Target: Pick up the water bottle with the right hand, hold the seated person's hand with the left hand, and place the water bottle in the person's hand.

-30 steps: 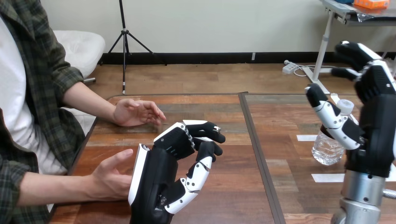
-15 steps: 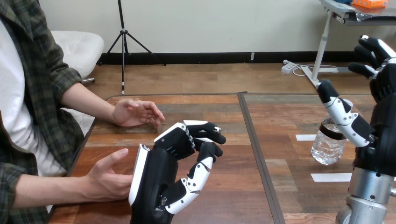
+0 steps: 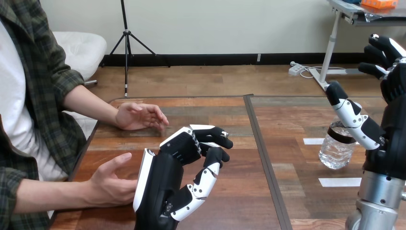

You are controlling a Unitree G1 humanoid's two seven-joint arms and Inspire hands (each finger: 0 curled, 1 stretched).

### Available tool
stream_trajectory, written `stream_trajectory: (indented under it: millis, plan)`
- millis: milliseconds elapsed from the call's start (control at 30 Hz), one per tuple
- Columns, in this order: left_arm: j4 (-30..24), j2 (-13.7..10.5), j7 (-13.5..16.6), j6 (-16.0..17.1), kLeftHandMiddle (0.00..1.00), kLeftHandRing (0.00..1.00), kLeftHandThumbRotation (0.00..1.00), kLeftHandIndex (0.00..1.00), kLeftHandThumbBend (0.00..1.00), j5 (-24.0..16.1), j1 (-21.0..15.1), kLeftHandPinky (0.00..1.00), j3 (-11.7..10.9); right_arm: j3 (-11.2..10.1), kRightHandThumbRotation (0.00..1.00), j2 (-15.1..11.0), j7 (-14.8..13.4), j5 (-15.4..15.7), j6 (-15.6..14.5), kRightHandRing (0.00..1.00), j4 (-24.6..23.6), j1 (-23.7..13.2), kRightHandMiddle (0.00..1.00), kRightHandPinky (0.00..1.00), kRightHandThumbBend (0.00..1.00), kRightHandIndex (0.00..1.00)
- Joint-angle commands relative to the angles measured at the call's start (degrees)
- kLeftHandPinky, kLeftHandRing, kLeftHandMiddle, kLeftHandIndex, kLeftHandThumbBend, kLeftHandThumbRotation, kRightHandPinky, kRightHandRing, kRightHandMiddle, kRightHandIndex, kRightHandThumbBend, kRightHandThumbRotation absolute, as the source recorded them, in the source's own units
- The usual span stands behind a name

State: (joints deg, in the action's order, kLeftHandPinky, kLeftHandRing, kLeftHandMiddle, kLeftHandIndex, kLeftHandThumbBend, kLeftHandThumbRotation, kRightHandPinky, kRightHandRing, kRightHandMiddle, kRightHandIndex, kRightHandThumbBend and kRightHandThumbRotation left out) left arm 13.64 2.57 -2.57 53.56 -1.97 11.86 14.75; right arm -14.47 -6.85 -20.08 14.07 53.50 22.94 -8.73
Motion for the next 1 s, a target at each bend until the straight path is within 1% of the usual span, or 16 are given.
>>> stream_trajectory:
  millis: [0, 100, 167, 200, 433, 600, 800, 967]
  plan:
    - [0.2, 1.7, 0.1, 1.5, 0.57, 0.49, 0.17, 0.58, 0.23, 0.0, -1.5, 0.38, 0.1, -0.6, 0.34, -1.5, -2.6, 2.9, -0.6, 0.79, 0.9, -4.1, 0.81, 0.68, 0.79, 0.76]
    - [0.3, 1.8, 0.2, 1.6, 0.57, 0.49, 0.16, 0.58, 0.23, -0.1, -1.5, 0.38, 0.1, -0.6, 0.34, -1.9, -3.7, 3.8, -1.3, 0.79, 1.7, -4.5, 0.81, 0.68, 0.78, 0.77]
    - [0.4, 1.9, 0.4, 1.8, 0.57, 0.48, 0.16, 0.58, 0.23, -0.5, -1.5, 0.38, 0.0, -0.5, 0.34, -2.4, -4.3, 4.3, -2.3, 0.80, 2.6, -4.8, 0.82, 0.68, 0.77, 0.77]
    - [0.4, 1.9, 0.4, 1.8, 0.56, 0.48, 0.16, 0.58, 0.23, -0.6, -1.5, 0.38, 0.0, -0.4, 0.33, -2.6, -4.5, 4.4, -2.5, 0.80, 2.8, -4.9, 0.82, 0.69, 0.77, 0.77]
    - [0.2, 2.0, 0.7, 1.8, 0.56, 0.48, 0.16, 0.57, 0.22, -0.8, -1.3, 0.37, 0.0, 0.1, 0.30, -3.5, -5.4, 5.1, -6.8, 0.83, 3.9, -5.6, 0.84, 0.71, 0.76, 0.79]
    - [0.1, 2.1, 0.8, 1.7, 0.55, 0.47, 0.17, 0.57, 0.22, -0.6, -1.1, 0.37, 0.1, 0.6, 0.26, -4.0, -5.9, 5.0, -8.7, 0.85, 5.1, -6.4, 0.86, 0.74, 0.77, 0.80]
    - [0.1, 1.8, 0.2, 1.4, 0.55, 0.47, 0.18, 0.56, 0.22, 0.3, -0.9, 0.37, 0.5, 1.3, 0.22, -4.3, -5.0, 3.8, -11.6, 0.88, 6.3, -7.5, 0.88, 0.79, 0.76, 0.82]
    - [0.2, 1.8, 0.3, 1.6, 0.55, 0.47, 0.19, 0.56, 0.22, 0.2, -0.9, 0.37, 0.4, 1.9, 0.19, -4.8, -5.0, 4.0, -13.5, 0.91, 7.9, -8.7, 0.91, 0.85, 0.74, 0.84]
